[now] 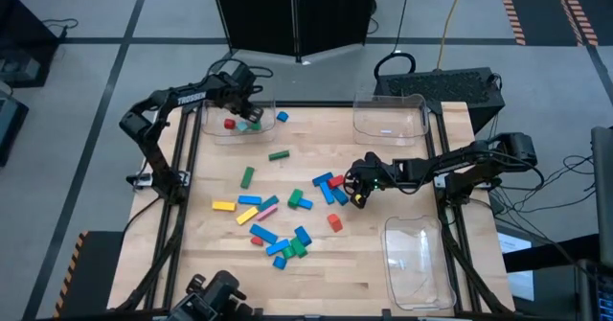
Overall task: Sort blocks by size
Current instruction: Put the blue half-circle block into the top left transparent bin, then put the red half-circle block into the top left transparent bin
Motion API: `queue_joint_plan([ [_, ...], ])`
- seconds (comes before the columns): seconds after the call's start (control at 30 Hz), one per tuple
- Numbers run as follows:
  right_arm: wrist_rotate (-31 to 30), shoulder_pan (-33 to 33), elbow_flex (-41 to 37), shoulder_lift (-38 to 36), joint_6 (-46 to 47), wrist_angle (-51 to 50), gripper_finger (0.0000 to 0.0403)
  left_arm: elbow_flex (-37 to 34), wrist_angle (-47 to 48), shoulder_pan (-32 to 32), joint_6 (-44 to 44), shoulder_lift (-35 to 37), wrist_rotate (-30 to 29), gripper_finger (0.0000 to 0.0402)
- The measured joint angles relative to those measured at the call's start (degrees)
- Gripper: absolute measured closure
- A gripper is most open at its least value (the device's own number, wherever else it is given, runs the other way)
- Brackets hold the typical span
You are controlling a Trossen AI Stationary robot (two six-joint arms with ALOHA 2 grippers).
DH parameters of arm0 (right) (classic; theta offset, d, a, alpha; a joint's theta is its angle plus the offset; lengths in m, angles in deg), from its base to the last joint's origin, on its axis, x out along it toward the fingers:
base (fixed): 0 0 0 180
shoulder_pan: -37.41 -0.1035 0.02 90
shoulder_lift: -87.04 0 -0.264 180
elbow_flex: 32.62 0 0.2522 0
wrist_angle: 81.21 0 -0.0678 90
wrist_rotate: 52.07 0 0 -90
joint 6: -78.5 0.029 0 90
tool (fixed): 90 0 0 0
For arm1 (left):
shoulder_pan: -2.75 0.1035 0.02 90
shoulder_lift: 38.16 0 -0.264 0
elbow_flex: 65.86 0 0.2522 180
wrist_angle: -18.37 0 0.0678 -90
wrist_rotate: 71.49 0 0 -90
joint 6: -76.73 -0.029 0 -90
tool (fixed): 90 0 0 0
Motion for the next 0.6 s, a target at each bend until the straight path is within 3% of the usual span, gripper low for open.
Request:
queue_joint_plan([
  [0.27, -0.03, 0.00, 0.00, 0.00, 0.07, 0.00, 0.0303, 0.00, 0.25, 0.31, -0.35, 0.01, -0.11, 0.0204],
  [0.6, -0.11, 0.00, 0.00, 0.00, 0.01, 0.14, 0.0303, 0.00, -0.20, -1.56, -4.85, 3.61, -0.31, 0.0200],
])
